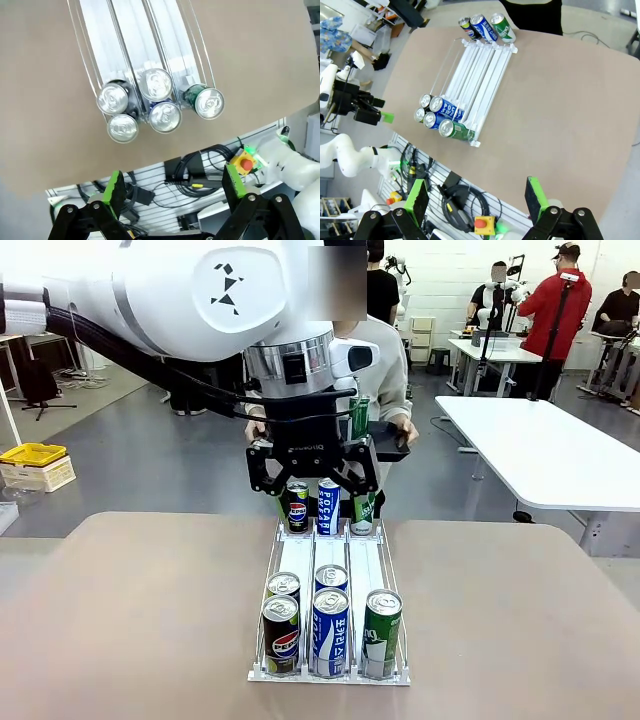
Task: Retrieve and hand over the desired beverage to the person.
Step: Pick up another can of the same type that the person held from the Automatic Can Dispenser.
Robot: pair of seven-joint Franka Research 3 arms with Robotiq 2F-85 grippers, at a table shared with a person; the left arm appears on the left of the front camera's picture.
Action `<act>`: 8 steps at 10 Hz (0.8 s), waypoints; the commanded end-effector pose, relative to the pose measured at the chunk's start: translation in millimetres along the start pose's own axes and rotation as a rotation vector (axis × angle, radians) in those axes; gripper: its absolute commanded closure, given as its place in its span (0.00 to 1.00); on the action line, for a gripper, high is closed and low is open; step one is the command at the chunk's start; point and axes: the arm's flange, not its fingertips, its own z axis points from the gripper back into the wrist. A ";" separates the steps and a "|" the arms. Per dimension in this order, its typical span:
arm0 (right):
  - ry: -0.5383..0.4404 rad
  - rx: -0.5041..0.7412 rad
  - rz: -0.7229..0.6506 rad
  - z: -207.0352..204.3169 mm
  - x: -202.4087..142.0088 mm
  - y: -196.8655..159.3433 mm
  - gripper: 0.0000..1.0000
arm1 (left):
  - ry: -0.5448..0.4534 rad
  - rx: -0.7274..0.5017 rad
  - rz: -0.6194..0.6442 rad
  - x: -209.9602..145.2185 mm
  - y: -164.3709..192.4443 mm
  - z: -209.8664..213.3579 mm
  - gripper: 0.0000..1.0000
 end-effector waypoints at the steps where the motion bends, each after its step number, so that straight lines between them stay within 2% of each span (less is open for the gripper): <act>1: -0.003 0.017 -0.001 -0.8 0.8 0.8 0.00 | 0.056 -0.051 0.145 -2.2 -19.5 -13.4 0.00; 2: -0.003 0.017 -0.001 -0.8 0.8 0.8 0.00 | 0.070 -0.017 0.220 -4.8 -29.0 -24.0 0.00; 3: -0.003 0.017 -0.001 -0.8 0.8 0.8 0.00 | 0.043 0.062 0.258 -2.2 -35.5 -32.3 0.00; 5: -0.003 0.017 -0.001 -0.8 0.8 0.8 0.00 | -0.039 0.145 0.367 -7.9 -48.6 -53.4 0.00; 7: -0.003 0.017 -0.001 -0.8 0.8 0.8 0.00 | -0.067 0.162 0.386 -19.6 -53.3 -70.8 0.00; 8: -0.003 0.017 -0.001 -0.8 0.8 0.8 0.00 | -0.064 0.164 0.356 -21.3 -52.9 -77.7 0.00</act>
